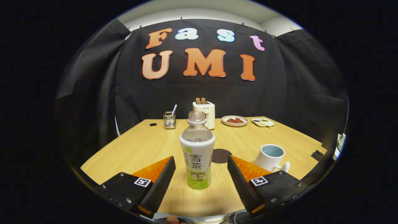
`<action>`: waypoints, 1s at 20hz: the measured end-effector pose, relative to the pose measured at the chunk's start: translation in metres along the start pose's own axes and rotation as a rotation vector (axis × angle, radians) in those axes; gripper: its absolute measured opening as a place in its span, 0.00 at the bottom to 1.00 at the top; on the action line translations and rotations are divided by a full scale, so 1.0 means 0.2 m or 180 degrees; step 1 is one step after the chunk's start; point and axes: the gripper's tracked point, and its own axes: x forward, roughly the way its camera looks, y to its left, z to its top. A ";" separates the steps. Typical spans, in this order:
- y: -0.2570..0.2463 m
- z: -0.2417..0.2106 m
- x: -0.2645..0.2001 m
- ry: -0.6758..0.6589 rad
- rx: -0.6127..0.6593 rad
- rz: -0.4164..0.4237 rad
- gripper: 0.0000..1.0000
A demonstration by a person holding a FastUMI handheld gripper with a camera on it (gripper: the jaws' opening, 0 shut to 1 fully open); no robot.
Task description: Take the bottle from table, then pour the juice into the cup, finally place the bottle on the coaster
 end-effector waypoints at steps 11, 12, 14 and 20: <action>0.07 -0.15 0.20 0.0295 -0.0026 0.0136 1.00; 0.06 -0.17 0.21 0.0322 -0.0039 0.0128 1.00; 0.05 -0.19 0.23 0.0365 -0.0054 0.0112 1.00; 0.04 -0.20 0.25 0.0379 -0.0009 0.0082 0.66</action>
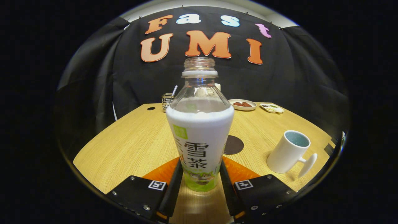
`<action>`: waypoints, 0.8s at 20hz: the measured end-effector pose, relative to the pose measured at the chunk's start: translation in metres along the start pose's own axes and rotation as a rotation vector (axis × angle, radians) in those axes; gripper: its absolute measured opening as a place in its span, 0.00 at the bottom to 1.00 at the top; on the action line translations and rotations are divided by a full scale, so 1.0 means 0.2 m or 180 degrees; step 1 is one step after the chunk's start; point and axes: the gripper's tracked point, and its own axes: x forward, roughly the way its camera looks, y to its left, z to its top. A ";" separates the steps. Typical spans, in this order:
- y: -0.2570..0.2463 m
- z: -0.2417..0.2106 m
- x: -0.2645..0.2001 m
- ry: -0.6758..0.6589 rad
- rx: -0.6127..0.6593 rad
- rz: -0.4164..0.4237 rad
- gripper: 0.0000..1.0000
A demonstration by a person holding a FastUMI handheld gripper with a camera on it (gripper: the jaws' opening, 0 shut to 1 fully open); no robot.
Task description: Take the bottle from table, then pour the juice into the cup, finally place the bottle on the coaster
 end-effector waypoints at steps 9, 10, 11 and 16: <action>-0.03 0.08 -0.05 0.0063 0.0501 -0.0048 0.54; -0.02 0.11 -0.07 0.0040 0.0590 -0.0018 0.53; -0.01 0.15 -0.08 0.0004 0.0710 0.0033 0.53; -0.02 0.34 -0.11 -0.0256 0.1433 0.0247 0.53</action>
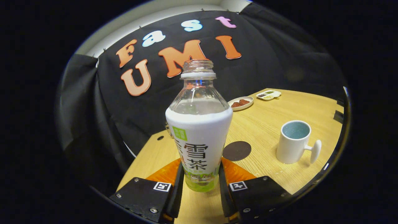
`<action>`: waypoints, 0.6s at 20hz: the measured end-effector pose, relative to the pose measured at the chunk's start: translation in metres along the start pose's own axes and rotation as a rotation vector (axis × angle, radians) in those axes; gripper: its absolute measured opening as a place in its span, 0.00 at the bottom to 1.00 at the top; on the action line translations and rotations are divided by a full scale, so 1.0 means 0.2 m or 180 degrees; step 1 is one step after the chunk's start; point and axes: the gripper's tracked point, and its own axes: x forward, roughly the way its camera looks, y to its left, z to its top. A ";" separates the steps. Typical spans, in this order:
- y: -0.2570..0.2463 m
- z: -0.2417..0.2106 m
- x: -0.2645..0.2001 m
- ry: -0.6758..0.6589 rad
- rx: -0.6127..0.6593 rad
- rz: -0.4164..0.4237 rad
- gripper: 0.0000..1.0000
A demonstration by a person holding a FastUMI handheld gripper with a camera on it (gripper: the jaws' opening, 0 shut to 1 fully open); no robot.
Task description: Take the bottle from table, then pour the juice into the cup, finally place the bottle on the coaster
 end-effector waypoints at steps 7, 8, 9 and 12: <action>0.01 0.16 0.02 -0.0092 0.0894 0.0103 0.53; 0.01 0.17 0.02 -0.0111 0.1047 0.0143 0.53; 0.02 0.19 0.03 -0.0125 0.1191 0.0181 0.53; 0.01 0.21 0.01 -0.0149 0.1541 0.0220 0.53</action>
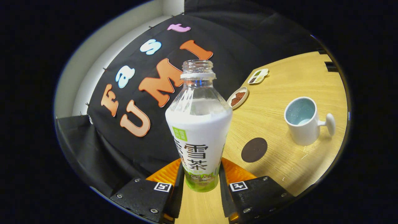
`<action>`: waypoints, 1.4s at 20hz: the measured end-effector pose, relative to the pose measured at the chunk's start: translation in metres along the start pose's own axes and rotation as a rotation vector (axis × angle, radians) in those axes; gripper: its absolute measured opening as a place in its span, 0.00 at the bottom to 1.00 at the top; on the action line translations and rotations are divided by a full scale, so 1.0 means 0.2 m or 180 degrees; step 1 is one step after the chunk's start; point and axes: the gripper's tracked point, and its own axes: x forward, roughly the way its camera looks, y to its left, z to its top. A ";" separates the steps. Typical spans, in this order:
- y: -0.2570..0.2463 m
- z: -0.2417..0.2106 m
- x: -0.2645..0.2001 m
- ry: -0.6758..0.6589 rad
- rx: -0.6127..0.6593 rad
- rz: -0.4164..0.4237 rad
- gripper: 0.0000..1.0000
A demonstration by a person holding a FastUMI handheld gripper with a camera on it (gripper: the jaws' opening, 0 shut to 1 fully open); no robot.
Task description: Take the bottle from table, then pour the juice into the cup, finally place the bottle on the coaster
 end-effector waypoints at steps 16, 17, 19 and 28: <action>0.07 0.09 0.06 -0.0080 0.1305 0.0205 0.53; 0.07 0.10 0.07 -0.0082 0.1332 0.0195 0.53; 0.08 0.10 0.07 -0.0091 0.1395 0.0176 0.53; 0.06 0.12 0.07 -0.0114 0.1868 0.0108 0.53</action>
